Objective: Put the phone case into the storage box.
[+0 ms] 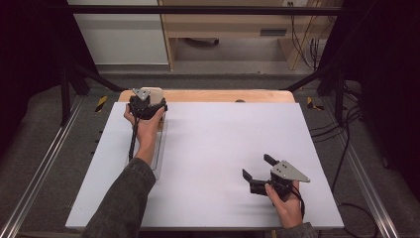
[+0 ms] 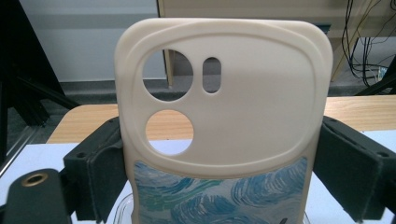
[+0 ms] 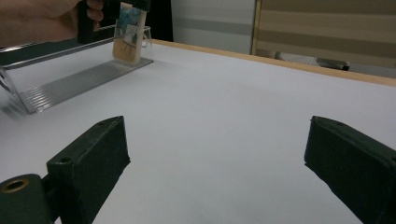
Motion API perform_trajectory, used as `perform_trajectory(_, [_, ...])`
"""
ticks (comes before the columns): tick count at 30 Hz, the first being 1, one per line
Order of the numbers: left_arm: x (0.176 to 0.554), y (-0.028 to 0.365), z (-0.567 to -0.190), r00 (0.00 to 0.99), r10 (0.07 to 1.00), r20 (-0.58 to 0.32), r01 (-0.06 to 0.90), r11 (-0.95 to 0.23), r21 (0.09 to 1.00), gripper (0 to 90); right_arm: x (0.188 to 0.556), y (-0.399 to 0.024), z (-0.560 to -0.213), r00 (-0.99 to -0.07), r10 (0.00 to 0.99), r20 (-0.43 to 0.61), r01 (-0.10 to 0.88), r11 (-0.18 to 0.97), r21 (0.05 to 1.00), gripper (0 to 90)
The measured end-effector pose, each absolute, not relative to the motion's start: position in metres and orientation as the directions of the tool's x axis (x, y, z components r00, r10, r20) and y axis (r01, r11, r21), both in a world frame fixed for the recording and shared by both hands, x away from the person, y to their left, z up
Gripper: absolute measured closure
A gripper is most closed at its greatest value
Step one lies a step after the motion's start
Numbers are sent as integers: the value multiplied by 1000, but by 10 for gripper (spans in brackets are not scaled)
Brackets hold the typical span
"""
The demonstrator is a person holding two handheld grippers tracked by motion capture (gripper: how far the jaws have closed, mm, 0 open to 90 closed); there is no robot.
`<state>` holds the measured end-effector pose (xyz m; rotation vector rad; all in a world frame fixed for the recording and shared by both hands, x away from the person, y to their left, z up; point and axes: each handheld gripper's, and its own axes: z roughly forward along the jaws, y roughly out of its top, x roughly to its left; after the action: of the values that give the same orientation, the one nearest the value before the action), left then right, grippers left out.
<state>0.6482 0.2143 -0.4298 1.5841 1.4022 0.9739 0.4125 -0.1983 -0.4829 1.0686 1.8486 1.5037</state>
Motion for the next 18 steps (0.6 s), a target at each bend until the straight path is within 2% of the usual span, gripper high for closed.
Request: perform_trajectory(18, [649, 214, -431, 110, 994, 30, 380, -69, 922, 96, 412, -198, -482, -552, 830, 80, 245, 71, 967, 61])
